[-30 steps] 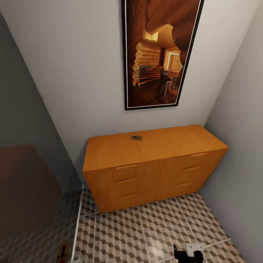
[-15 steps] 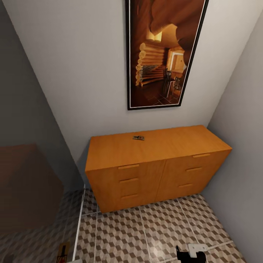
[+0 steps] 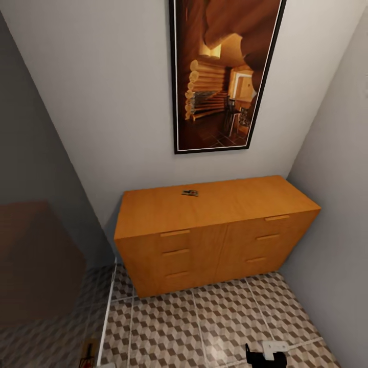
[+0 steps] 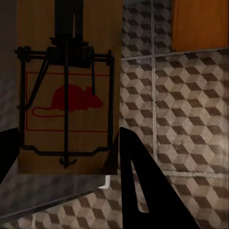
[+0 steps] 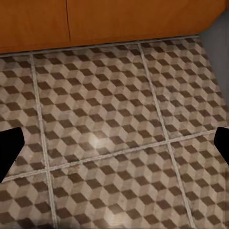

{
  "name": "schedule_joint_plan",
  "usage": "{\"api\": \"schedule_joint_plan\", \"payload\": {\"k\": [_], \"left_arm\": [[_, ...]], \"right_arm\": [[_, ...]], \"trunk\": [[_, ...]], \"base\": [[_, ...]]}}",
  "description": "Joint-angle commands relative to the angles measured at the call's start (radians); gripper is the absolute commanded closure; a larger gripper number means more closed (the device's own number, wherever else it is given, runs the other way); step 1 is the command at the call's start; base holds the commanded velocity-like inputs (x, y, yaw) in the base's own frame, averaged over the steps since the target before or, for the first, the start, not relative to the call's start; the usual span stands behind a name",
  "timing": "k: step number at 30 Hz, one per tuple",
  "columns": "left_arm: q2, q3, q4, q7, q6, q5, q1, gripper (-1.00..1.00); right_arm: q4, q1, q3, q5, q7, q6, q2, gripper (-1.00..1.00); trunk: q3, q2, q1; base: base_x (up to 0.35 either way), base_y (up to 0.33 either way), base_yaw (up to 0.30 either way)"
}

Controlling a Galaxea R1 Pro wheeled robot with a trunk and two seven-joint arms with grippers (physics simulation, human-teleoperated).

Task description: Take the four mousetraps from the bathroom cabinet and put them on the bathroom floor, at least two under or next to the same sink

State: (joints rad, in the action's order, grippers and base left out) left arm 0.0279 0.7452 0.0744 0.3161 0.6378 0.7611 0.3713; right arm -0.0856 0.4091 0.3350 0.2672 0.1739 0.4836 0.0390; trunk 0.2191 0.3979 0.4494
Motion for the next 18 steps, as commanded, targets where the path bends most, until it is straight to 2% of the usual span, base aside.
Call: {"api": "schedule_joint_plan", "payload": {"k": [1,14,18], "left_arm": [[0.001,0.006,0.004,0.006,0.002,-0.005,0.001,1.0],[0.001,0.006,0.004,0.006,0.002,-0.005,0.001,1.0],[0.001,0.006,0.004,0.006,0.002,-0.005,0.001,1.0]], "right_arm": [[0.0,0.0,0.009,0.007,0.004,0.002,-0.001,-1.0],[0.0,0.0,0.008,0.007,0.004,0.001,-0.002,-1.0],[0.0,0.0,0.008,0.007,0.004,0.001,-0.002,-1.0]], "trunk": [[0.002,0.002,0.001],[0.002,0.002,0.001],[0.002,0.002,0.001]], "base": [[0.0,-0.275,0.08],[0.0,-0.297,0.226],[0.0,-0.137,0.252]]}}
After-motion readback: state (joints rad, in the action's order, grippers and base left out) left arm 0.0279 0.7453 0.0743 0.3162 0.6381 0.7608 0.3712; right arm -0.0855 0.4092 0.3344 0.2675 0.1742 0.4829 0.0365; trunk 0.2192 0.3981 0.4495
